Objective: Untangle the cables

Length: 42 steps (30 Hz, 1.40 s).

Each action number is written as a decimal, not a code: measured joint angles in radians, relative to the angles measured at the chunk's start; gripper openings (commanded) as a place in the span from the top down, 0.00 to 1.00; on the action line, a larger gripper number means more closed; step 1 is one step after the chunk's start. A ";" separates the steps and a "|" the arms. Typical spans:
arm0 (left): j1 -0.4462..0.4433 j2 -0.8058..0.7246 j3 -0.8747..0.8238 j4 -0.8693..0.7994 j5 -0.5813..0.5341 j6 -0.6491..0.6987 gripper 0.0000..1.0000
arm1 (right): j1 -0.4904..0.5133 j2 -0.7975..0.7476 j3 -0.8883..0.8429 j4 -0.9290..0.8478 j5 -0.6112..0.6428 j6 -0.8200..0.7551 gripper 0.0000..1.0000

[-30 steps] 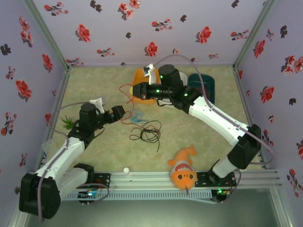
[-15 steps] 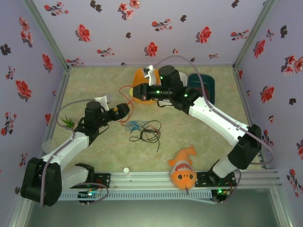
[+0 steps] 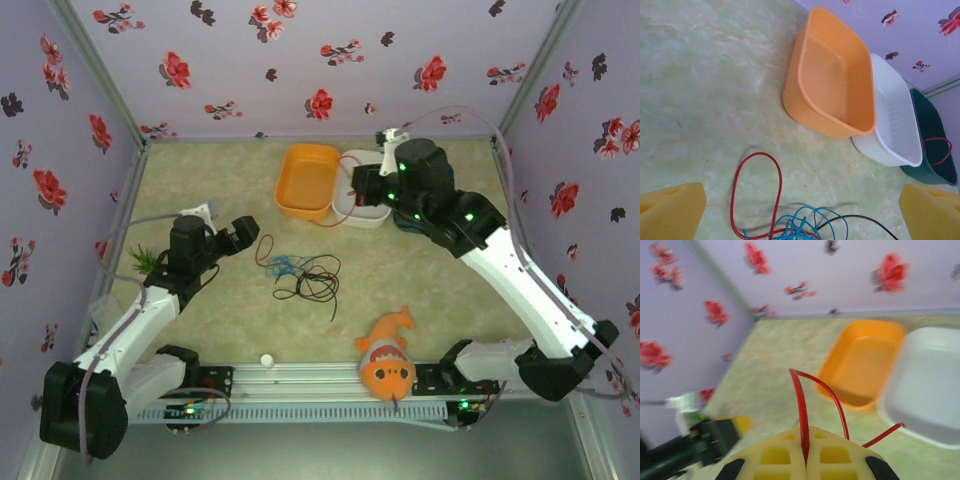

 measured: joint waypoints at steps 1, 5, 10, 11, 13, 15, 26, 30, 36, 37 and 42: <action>0.000 0.000 0.007 -0.011 -0.005 0.004 0.00 | -0.007 -0.009 0.000 -0.017 0.047 -0.011 1.00; 0.002 0.000 0.037 -0.064 -0.015 0.023 0.00 | -0.074 -0.037 -0.024 -0.049 0.196 -0.051 1.00; 0.003 0.000 0.051 -0.092 -0.023 0.034 0.00 | -0.219 -0.061 -0.115 -0.025 0.262 -0.085 1.00; 0.003 0.000 0.051 -0.096 -0.023 0.036 0.00 | -0.244 -0.061 -0.133 -0.017 0.267 -0.090 1.00; 0.003 0.000 0.051 -0.106 -0.024 0.039 0.00 | -0.296 -0.060 -0.167 0.002 0.269 -0.100 1.00; 0.003 0.000 0.051 -0.114 -0.025 0.039 0.00 | -0.348 -0.049 -0.193 0.025 0.269 -0.105 1.00; 0.003 0.000 0.051 -0.120 -0.027 0.043 0.00 | -0.494 0.108 -0.279 0.224 0.293 -0.199 1.00; 0.003 0.000 0.051 -0.120 -0.034 0.047 0.00 | -0.508 0.196 -0.279 0.293 0.320 -0.243 1.00; 0.004 0.000 0.051 -0.122 -0.049 0.058 0.00 | -0.524 0.352 -0.209 0.316 0.328 -0.306 1.00; 0.005 0.000 0.051 -0.122 -0.051 0.061 0.00 | -0.527 0.378 -0.194 0.317 0.328 -0.314 1.00; 0.005 0.009 0.051 -0.122 -0.054 0.072 0.00 | -0.532 0.493 -0.126 0.315 0.305 -0.364 1.00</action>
